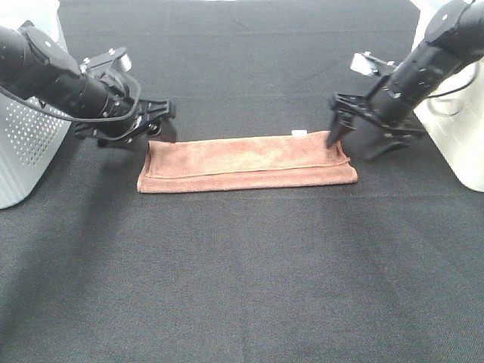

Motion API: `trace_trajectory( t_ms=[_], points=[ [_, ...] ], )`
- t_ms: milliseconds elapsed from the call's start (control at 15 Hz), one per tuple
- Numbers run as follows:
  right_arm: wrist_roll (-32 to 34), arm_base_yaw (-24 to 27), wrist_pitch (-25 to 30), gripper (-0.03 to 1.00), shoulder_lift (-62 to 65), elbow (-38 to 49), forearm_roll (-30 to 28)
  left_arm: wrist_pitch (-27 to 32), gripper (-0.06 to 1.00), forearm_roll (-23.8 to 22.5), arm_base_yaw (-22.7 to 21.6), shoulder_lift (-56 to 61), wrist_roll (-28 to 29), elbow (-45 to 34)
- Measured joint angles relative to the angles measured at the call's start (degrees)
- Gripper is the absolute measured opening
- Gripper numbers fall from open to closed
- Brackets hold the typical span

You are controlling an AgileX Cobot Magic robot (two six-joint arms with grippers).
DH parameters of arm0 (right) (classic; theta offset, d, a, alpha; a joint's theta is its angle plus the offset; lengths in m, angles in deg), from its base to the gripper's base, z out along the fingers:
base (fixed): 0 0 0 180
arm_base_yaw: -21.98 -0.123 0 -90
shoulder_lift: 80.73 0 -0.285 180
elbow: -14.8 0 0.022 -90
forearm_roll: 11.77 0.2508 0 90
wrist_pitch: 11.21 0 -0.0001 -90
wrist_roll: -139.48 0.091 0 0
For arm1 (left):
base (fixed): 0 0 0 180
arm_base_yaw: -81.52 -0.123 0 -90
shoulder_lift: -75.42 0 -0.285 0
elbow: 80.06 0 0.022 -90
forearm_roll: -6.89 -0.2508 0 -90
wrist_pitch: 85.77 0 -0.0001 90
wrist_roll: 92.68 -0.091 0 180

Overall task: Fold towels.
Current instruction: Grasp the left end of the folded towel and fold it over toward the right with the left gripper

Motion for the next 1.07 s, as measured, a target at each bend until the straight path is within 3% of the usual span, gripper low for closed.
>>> trace_trajectory(
  t_ms=[67, 200, 400, 667, 800, 867, 933, 1000, 1067],
  points=[
    [1.6, 0.0, 0.7, 0.77, 0.2, 0.0, -2.8, 0.1, 0.70, -5.6, 0.0, 0.0, 6.4, 0.0],
    [2.2, 0.0, 1.5, 0.77, 0.2, 0.0, -3.5, 0.1, 0.76, -10.7, 0.0, 0.0, 13.0, 0.0],
    [2.5, 0.0, 1.5, 0.77, 0.3, 0.0, -3.5, 1.0, 0.77, -10.7, 0.0, -1.2, 14.8, 0.5],
    [2.5, 0.0, 1.5, 0.77, 0.4, 0.0, -3.5, 7.7, 0.74, -9.3, 0.0, -5.2, 14.8, 5.1],
    [2.5, 0.0, 1.5, 0.77, 0.4, 0.0, -3.5, 11.6, 0.63, -8.2, 0.0, -7.2, 14.8, 8.7],
    [2.5, 0.0, 1.5, 0.77, 0.4, 0.0, -3.5, 12.7, 0.53, -7.7, 0.0, -8.0, 15.0, 9.7],
    [2.5, 0.0, 1.5, 0.77, 0.4, 0.0, -3.5, 13.8, 0.36, -7.6, 0.0, -8.5, 15.0, 10.5],
    [2.5, 0.0, 1.4, 0.77, 0.4, -0.1, -3.5, 15.2, 0.09, -8.0, -0.2, -8.5, 15.1, 11.7],
    [2.5, 0.0, 1.3, 0.77, 0.4, -0.1, -3.5, 16.6, 0.03, -8.8, -0.3, -8.5, 16.1, 13.0]
  ],
)
